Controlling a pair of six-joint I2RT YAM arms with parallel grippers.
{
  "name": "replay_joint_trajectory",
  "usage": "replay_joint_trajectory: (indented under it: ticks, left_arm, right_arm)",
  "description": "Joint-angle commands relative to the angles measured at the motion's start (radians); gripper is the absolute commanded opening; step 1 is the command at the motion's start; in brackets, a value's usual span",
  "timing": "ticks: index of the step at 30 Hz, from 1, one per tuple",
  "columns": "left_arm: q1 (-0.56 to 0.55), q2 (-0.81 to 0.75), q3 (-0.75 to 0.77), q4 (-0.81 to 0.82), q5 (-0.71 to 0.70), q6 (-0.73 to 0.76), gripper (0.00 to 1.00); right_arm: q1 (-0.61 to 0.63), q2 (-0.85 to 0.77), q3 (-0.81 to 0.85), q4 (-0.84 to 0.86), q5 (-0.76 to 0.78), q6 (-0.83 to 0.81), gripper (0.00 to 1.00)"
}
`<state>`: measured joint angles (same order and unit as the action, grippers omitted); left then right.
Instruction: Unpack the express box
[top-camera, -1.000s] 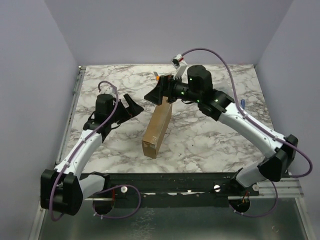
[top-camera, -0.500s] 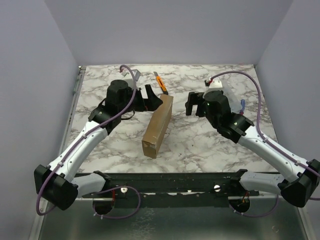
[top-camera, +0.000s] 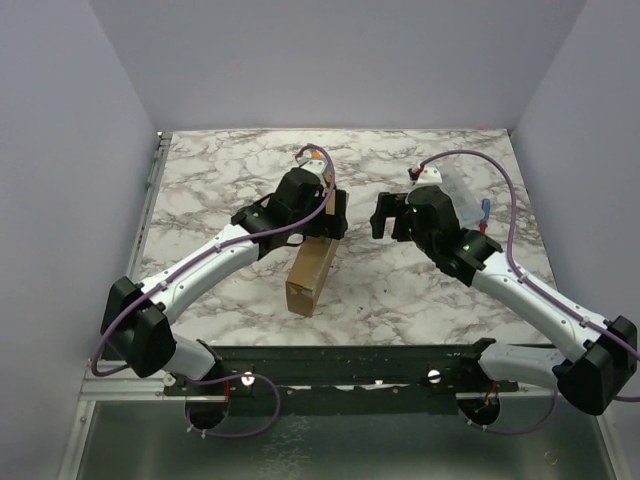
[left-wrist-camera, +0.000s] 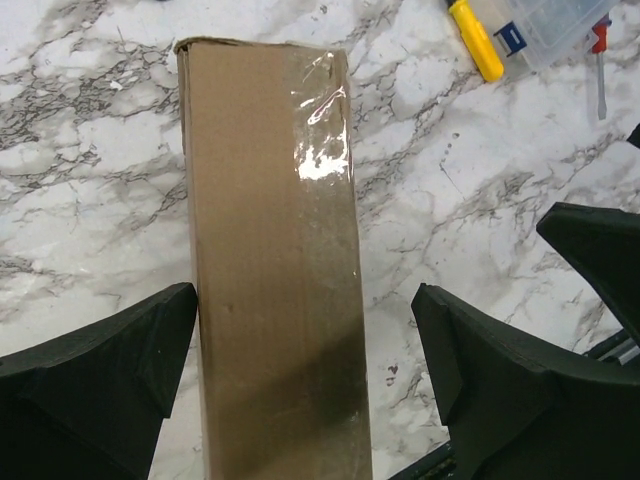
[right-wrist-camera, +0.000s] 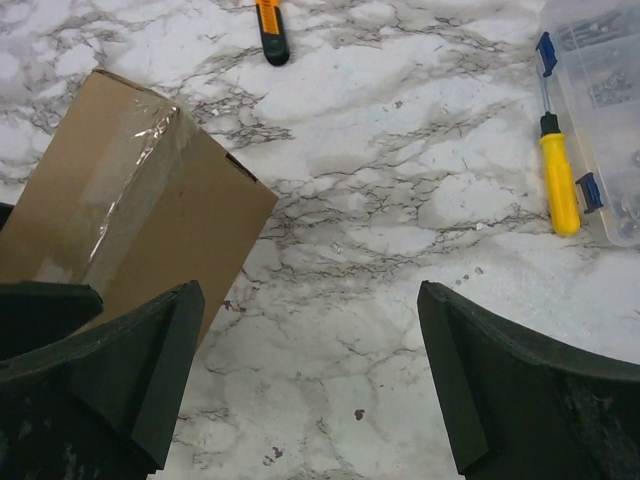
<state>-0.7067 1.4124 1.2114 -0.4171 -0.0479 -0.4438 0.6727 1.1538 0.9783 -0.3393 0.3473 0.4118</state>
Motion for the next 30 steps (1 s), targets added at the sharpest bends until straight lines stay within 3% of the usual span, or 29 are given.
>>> replay_joint_trajectory:
  ticks: [1,7,12,17,22,30]
  left_arm:
    - [-0.039,0.028,0.037,-0.055,-0.099,0.030,0.99]
    - [-0.041,0.067,0.065,-0.109,-0.185,0.028,0.99]
    - [-0.042,0.049,0.062,-0.135,-0.291,-0.001,0.91]
    - [-0.042,-0.012,0.026,-0.139,-0.386,-0.008,0.72]
    - [-0.042,-0.048,0.005,-0.151,-0.397,-0.027,0.62]
    - [-0.041,-0.074,0.010,-0.211,-0.528,-0.059,0.60]
  right_arm:
    - [-0.007,0.018,-0.010,0.013,-0.040,0.026,1.00]
    - [-0.007,0.039,-0.025,0.020,-0.060,0.041,1.00]
    - [-0.007,0.066,-0.024,0.030,-0.084,0.050,1.00]
    - [-0.010,0.085,-0.020,0.073,-0.128,0.049,1.00]
    - [-0.026,0.139,0.031,0.094,-0.180,0.042,1.00]
    - [-0.089,0.325,0.128,0.206,-0.274,0.003,1.00]
